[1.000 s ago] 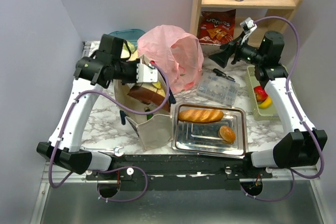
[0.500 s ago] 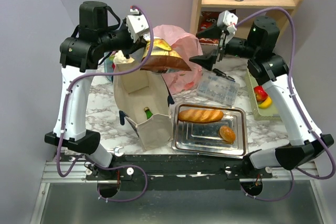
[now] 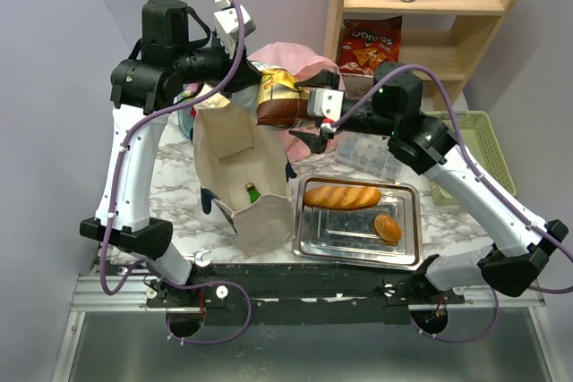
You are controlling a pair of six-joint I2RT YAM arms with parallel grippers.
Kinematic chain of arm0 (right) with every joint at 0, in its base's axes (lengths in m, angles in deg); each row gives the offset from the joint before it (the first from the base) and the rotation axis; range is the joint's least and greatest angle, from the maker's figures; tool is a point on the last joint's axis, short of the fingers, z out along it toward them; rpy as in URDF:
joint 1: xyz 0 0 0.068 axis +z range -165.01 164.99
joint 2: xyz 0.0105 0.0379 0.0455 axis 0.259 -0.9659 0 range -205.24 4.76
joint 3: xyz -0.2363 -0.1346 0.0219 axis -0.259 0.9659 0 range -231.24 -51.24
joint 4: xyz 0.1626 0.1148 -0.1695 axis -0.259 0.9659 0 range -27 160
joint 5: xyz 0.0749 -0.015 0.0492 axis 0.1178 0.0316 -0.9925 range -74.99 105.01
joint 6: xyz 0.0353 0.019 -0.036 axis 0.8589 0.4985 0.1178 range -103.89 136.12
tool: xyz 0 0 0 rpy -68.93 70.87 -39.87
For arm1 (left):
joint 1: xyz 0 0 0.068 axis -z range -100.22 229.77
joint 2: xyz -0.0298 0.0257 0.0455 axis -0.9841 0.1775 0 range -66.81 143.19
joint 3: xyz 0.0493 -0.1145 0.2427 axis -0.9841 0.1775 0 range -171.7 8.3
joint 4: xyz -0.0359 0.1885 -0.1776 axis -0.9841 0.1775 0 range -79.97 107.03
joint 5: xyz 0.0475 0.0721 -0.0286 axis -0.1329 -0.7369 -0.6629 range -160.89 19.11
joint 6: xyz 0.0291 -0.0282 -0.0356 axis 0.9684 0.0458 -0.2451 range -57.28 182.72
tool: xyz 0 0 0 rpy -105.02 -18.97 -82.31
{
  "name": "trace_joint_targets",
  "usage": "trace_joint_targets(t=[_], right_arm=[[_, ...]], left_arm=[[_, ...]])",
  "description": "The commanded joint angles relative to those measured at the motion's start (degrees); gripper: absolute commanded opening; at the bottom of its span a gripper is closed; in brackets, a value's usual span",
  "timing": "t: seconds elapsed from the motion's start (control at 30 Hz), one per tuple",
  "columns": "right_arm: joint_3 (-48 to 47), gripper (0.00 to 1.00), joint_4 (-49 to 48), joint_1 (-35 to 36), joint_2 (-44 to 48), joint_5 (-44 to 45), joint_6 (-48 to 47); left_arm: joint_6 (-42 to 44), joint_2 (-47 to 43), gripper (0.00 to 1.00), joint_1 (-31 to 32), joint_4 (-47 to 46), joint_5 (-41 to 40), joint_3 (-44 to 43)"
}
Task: Untie the knot of the grocery bags and take out the mixed food
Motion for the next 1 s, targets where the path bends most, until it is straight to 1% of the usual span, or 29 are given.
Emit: trace_joint_targets(t=[0.0, 0.1, 0.17, 0.3, 0.33, 0.37, 0.47, 0.53, 0.57, 0.6, 0.63, 0.67, 0.7, 0.73, 0.8, 0.83, 0.97], right_arm=[[5.79, 1.0, -10.08, 3.48, 2.39, 9.49, -5.96], [10.35, 1.0, -16.46, 4.84, 4.18, 10.17, -6.73], [11.31, 1.0, -16.58, 5.07, 4.5, 8.44, -6.93], [13.87, 1.0, -19.44, 5.22, 4.73, 7.81, -6.81], [14.51, 0.97, -20.65, 5.22, 4.97, 7.88, -6.77], [15.13, 0.9, -22.01, 5.22, 5.18, 7.89, -6.65], [15.65, 0.58, -24.49, 5.24, 6.15, 8.45, -5.15], [15.98, 0.43, -24.54, 5.22, 7.15, 9.01, -4.63], [16.24, 0.34, -24.71, 5.22, 7.7, 9.31, -4.22], [16.63, 0.26, -24.88, 5.22, 8.37, 9.74, -3.75], [16.86, 0.19, -24.98, 5.22, 8.75, 10.21, -3.03], [17.12, 0.14, -24.9, 5.22, 9.39, 10.83, -2.49], [17.35, 0.11, -24.74, 5.22, 9.88, 11.57, -1.96], [17.57, 0.1, -24.48, 5.18, 10.51, 12.67, -1.39], [17.62, 0.08, -23.03, 5.14, 11.66, 15.38, -0.68], [17.44, 0.07, -20.98, 5.15, 12.37, 16.84, -0.64], [15.83, 0.03, -11.94, 4.89, 15.51, 23.21, -1.49]], left_arm=[[-6.02, -3.05, 0.0, 0.38, -4.41, 9.84, 2.17], [-7.37, -3.69, 0.0, 0.38, -4.77, 11.37, 3.85], [-8.23, -4.06, 0.0, 0.29, -5.51, 12.91, 4.7], [-11.08, -4.53, 0.0, 0.29, -7.18, 17.55, 5.98], [-11.25, -4.65, 0.0, 0.31, -7.22, 18.71, 6.4], [-11.26, -4.9, 0.0, 0.38, -7.22, 19.23, 7.0], [-10.52, -5.98, 0.0, 0.29, -7.8, 18.14, 8.63], [-10.83, -6.97, 0.0, 0.04, -9.18, 16.11, 9.94], [-11.35, -7.24, 0.05, -0.23, -9.8, 14.94, 10.41], [-11.88, -7.5, 0.12, -0.59, -10.38, 14.31, 10.66], [-12.28, -7.57, 0.27, -1.01, -10.83, 13.82, 10.75], [-12.92, -7.7, 0.47, -1.54, -11.34, 13.28, 10.84], [-13.61, -7.81, 0.6, -1.98, -11.92, 12.32, 10.77], [-14.43, -7.89, 0.7, -2.68, -12.55, 11.69, 10.69], [-15.63, -8.41, 0.81, -3.9, -14.39, 9.97, 10.71], [-16.53, -8.81, 0.84, -4.4, -15.45, 9.27, 10.8], [-16.01, -10.33, 0.9, -5.76, -18.47, 6.9, 11.89]])
